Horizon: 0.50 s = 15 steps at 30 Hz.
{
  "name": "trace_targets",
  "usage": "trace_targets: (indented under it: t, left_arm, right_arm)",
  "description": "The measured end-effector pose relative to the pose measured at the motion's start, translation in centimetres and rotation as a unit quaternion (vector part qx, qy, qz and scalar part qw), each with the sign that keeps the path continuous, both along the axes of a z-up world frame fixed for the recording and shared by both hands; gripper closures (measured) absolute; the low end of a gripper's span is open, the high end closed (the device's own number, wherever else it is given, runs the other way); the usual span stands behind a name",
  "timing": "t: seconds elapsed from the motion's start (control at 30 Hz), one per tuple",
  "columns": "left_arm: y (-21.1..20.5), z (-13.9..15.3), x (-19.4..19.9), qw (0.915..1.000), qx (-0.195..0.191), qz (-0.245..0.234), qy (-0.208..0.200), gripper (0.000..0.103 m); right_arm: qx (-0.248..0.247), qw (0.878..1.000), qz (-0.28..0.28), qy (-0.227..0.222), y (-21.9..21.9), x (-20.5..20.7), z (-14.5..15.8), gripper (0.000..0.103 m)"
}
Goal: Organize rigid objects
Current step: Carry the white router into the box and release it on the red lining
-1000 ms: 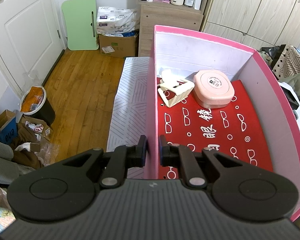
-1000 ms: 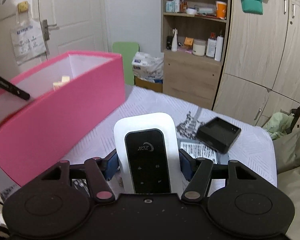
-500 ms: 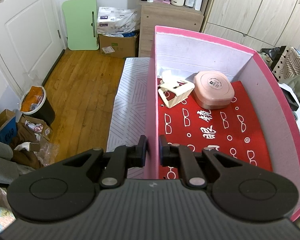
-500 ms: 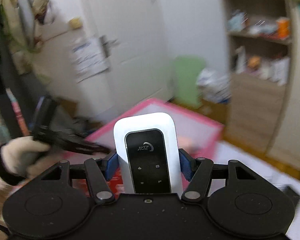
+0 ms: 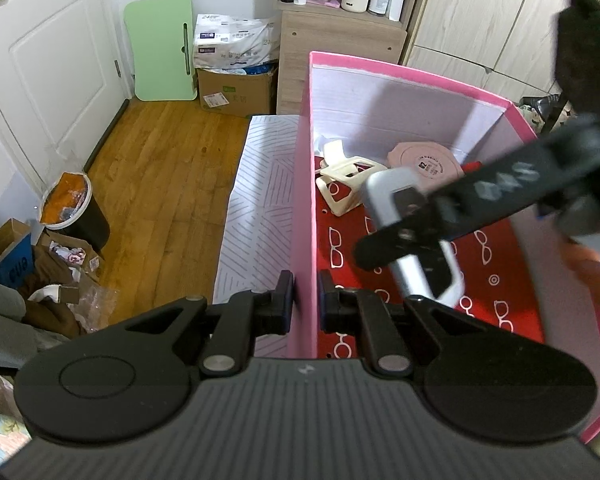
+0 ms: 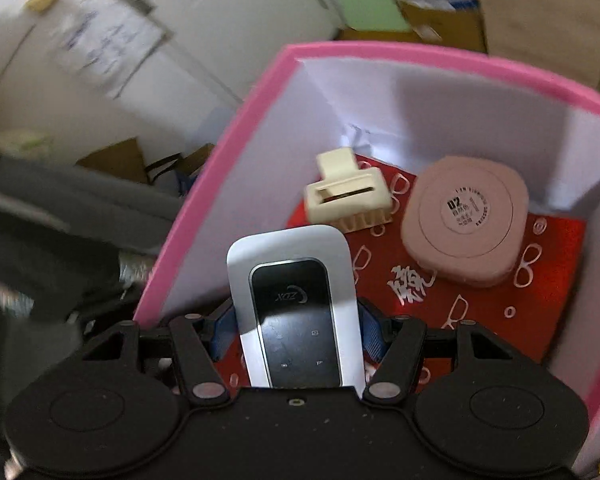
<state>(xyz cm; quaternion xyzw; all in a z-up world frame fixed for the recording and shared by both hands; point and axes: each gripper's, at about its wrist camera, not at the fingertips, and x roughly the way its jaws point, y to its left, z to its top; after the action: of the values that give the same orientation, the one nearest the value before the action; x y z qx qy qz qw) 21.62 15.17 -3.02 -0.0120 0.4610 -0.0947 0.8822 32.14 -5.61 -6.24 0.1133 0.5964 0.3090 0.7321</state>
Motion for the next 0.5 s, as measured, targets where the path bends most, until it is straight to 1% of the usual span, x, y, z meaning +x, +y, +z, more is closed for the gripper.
trace_targets:
  t: [0.1,0.2,0.3,0.4,0.5]
  left_arm:
    - [-0.3,0.0,0.0,1.0,0.005,0.0,-0.001,0.093]
    - [-0.2,-0.1,0.0,1.0,0.006,0.0,-0.001,0.093]
    - [-0.2,-0.1,-0.1,1.0,0.003,0.002,-0.001,0.093]
    - [-0.4,-0.1,0.1,1.0,0.008,0.0,-0.001,0.093]
    - [-0.4,0.0,0.0,1.0,0.008,-0.001,-0.001,0.093]
  right_arm:
    - [-0.006,0.998,-0.035,0.045,0.1,0.9,-1.8,0.036]
    - [-0.002,0.997,-0.058,0.055,0.4,1.2,-2.4,0.036]
    - [0.021,0.994,-0.078,0.074,0.2,1.1,-2.9,0.028]
    - [0.034,0.991,-0.095,0.092,-0.3,1.0,-3.0,0.029]
    - [0.03,0.989,-0.105,0.099,-1.3,0.6,-2.8,0.029]
